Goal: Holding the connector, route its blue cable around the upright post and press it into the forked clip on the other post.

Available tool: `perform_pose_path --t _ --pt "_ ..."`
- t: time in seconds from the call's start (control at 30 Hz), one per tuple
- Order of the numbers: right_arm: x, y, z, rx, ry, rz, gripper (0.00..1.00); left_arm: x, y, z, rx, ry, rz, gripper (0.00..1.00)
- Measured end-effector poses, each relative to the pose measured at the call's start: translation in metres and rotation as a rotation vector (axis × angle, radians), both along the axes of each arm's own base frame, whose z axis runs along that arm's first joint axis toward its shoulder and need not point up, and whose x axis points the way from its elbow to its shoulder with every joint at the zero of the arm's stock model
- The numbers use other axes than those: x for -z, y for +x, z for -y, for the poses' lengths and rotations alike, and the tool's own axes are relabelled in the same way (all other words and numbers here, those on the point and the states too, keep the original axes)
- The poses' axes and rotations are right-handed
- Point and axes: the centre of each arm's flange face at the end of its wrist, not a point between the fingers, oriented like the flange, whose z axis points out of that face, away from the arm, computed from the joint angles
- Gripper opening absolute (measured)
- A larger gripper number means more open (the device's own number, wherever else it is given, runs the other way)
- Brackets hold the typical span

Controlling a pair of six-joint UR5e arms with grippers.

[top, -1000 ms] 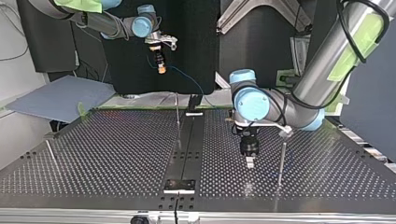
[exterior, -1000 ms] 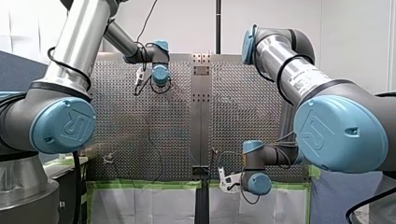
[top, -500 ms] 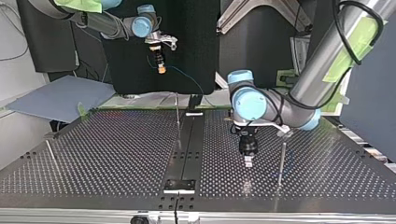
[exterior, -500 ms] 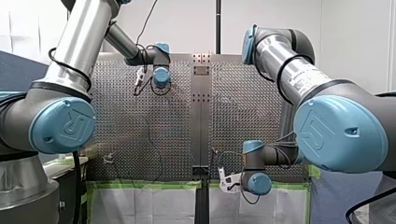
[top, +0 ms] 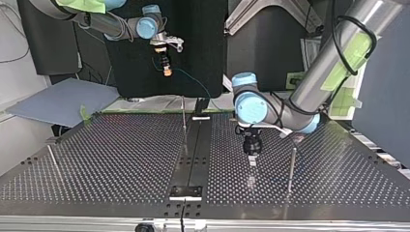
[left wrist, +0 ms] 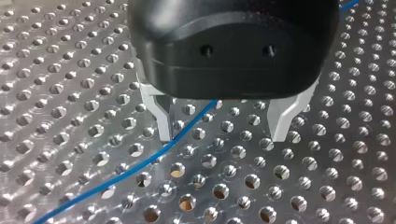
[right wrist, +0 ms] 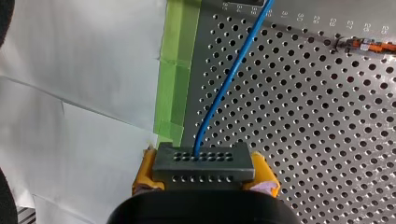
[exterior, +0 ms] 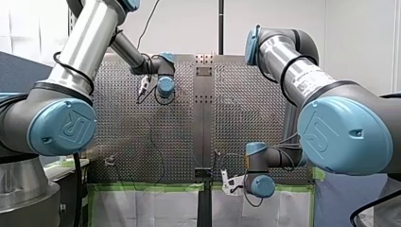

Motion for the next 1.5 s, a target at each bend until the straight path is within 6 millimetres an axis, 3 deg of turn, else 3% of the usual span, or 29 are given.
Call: perform_pose_path --t 0.43,0.7,1.2,1.5 --pt "0.000 0.000 0.001 0.001 -0.002 0.000 0.00 0.044 0.004 0.012 0.011 0.043 -0.067 0.98" --pt "0.000 0.000 0.001 0.002 -0.002 0.001 0.00 0.054 0.003 0.014 -0.005 0.054 -0.082 0.98" --pt "0.000 -0.001 0.003 0.003 -0.003 0.003 0.00 0.122 0.002 0.028 0.006 0.115 -0.185 0.98" --pt "-0.001 0.000 0.005 0.003 -0.005 0.004 0.00 0.163 -0.009 0.047 0.033 0.148 -0.242 0.98"
